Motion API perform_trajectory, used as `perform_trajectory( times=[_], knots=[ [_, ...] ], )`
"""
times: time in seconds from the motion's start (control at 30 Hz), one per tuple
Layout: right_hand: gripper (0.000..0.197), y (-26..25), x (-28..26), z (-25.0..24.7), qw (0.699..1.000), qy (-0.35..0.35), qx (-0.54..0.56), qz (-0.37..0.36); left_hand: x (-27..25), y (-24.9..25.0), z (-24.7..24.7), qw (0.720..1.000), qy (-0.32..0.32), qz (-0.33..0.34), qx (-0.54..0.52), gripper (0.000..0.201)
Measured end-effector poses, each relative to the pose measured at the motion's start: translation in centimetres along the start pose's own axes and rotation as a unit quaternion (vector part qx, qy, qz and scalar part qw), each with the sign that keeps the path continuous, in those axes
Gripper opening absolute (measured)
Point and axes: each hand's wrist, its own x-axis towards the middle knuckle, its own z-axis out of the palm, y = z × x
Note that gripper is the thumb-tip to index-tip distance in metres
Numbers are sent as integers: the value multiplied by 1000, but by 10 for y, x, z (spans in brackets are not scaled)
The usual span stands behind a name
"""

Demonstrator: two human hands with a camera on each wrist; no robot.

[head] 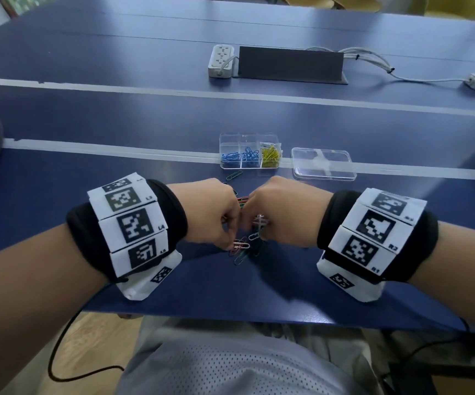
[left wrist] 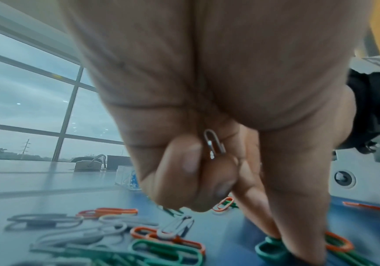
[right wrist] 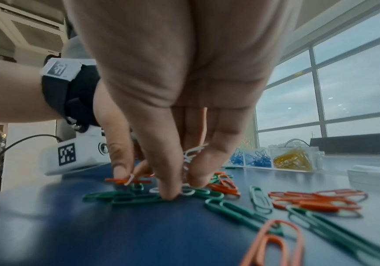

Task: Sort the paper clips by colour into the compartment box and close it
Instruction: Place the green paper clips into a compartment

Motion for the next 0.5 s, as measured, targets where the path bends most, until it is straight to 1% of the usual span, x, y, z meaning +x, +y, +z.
perform_trajectory(
  times=[0.03,0.2,0.33,0.4,0.5],
  knots=[
    [31,0,1,0,1000,2,-3,-2,-1,-1,0,1000,5,0,-7,3],
    [28,5,0,-6,999,29,9,10,-4,-7,-3,998,30,-11,-57,7],
    [27,10,2,-9,995,61,68,48,-3,-11,-5,994,40,-28,-99,10],
    [29,13,3,-9,989,59,106,80,-3,-12,-6,989,27,-37,-140,9],
    [36,16,4,-9,979,31,156,127,-3,-15,-7,977,10,-37,-209,12]
  ],
)
